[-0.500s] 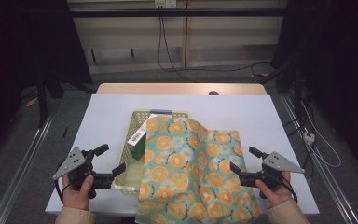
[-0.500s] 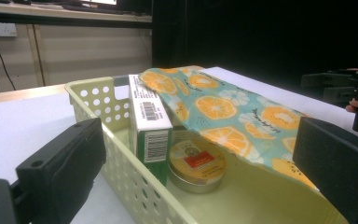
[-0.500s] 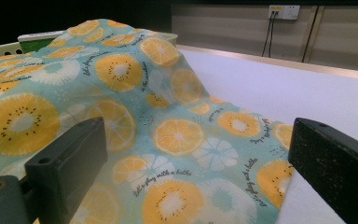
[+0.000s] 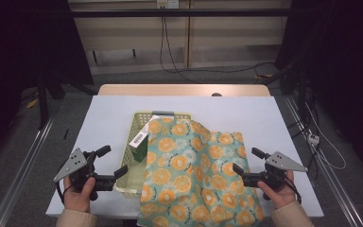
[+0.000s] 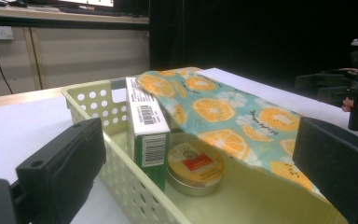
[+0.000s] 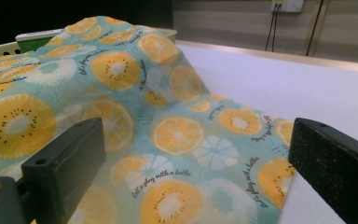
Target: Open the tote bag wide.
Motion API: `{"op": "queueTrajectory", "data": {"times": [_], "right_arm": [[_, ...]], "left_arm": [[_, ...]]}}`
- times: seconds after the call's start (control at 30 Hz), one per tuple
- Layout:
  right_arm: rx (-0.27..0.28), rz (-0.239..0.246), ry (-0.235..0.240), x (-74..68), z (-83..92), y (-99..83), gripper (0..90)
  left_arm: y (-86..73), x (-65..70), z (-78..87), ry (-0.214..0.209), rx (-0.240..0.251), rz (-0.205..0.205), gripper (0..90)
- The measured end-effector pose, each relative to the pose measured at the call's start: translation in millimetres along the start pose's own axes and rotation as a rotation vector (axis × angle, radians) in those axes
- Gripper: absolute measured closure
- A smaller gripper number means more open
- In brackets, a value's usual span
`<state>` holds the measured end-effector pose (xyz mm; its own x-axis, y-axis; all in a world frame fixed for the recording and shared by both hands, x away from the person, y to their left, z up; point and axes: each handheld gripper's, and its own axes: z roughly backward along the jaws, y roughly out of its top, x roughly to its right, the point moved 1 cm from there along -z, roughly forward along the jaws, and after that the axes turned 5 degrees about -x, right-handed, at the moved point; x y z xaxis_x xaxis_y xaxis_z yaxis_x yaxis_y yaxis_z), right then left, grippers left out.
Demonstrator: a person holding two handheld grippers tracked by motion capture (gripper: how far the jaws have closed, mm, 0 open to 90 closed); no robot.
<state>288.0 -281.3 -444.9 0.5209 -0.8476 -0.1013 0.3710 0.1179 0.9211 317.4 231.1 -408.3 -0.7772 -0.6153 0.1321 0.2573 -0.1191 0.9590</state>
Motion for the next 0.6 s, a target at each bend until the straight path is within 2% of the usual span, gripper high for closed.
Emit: {"op": "queueTrajectory", "data": {"times": [0.03, 0.27, 0.33, 0.37, 0.47, 0.53, 0.57, 0.6], "right_arm": [[-0.019, 0.022, 0.009, 2.4, -1.3, 2.3, 6.2], [-0.051, 0.039, -0.007, 9.4, -12.1, 15.4, 6.1], [-0.067, 0.042, -0.015, 12.0, -18.5, 19.8, 6.1], [-0.088, 0.048, -0.012, 14.5, -25.4, 24.2, 6.2], [-0.099, 0.040, 0.007, 17.1, -33.4, 29.4, 6.2], [-0.115, 0.055, -0.003, 19.0, -42.1, 34.8, 6.4], [-0.139, 0.057, -0.009, 22.5, -52.1, 38.9, 7.0], [-0.139, 0.057, -0.009, 22.5, -52.1, 38.9, 7.0]], "left_arm": [[0.0, 0.0, 0.2, 0.004, -0.003, 0.000, 2.2], [0.2, 0.9, 0.5, -0.001, -0.010, -0.012, 2.2], [1.1, 1.8, 0.7, -0.005, -0.009, -0.014, 2.2], [1.5, 1.8, 0.8, -0.005, -0.008, -0.019, 2.2], [1.4, 2.5, 0.9, -0.006, -0.007, -0.020, 2.2], [1.0, 2.1, 1.0, -0.004, -0.008, -0.015, 2.2], [0.8, 2.3, 1.4, -0.003, -0.009, -0.011, 2.2], [0.7, 2.3, 1.8, -0.003, -0.011, -0.012, 2.2]]}}
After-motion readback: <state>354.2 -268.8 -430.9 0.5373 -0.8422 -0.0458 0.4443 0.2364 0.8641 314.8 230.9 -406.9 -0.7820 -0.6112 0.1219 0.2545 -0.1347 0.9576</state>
